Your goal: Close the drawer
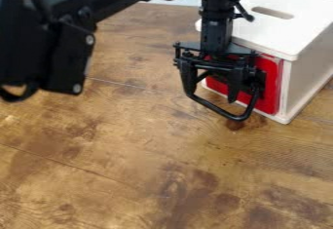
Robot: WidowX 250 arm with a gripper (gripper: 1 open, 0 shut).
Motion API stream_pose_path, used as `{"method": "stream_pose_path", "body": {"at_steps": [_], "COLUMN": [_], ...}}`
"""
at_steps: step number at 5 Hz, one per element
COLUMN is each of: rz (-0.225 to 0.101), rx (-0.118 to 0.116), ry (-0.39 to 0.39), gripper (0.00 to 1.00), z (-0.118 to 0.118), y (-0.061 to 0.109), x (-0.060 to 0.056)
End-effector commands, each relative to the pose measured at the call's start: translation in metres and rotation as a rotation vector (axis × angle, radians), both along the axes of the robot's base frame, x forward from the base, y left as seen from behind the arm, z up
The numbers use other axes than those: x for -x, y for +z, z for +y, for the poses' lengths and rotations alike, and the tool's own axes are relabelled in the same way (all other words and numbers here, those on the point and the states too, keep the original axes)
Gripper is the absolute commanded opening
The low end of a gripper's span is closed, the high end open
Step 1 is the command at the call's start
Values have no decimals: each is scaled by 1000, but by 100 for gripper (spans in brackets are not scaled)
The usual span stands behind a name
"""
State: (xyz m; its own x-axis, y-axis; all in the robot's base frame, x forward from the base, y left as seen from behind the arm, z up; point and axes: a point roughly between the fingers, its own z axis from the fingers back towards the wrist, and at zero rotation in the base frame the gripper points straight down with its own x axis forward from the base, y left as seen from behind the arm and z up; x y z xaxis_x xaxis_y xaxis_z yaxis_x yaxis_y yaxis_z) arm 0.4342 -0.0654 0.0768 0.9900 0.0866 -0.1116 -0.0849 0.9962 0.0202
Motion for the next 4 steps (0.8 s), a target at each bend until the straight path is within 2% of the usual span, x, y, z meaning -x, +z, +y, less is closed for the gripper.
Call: {"method": "stream_pose_path", "body": {"at_steps": [1, 3, 4], "rz": [-169, -191, -199], "rx": [73, 130, 154], "ry": [-24, 85, 97], "gripper": [100, 100, 100], "z": [-18, -26, -27], "y": [48, 73, 82], "x": [-23, -22, -22]}}
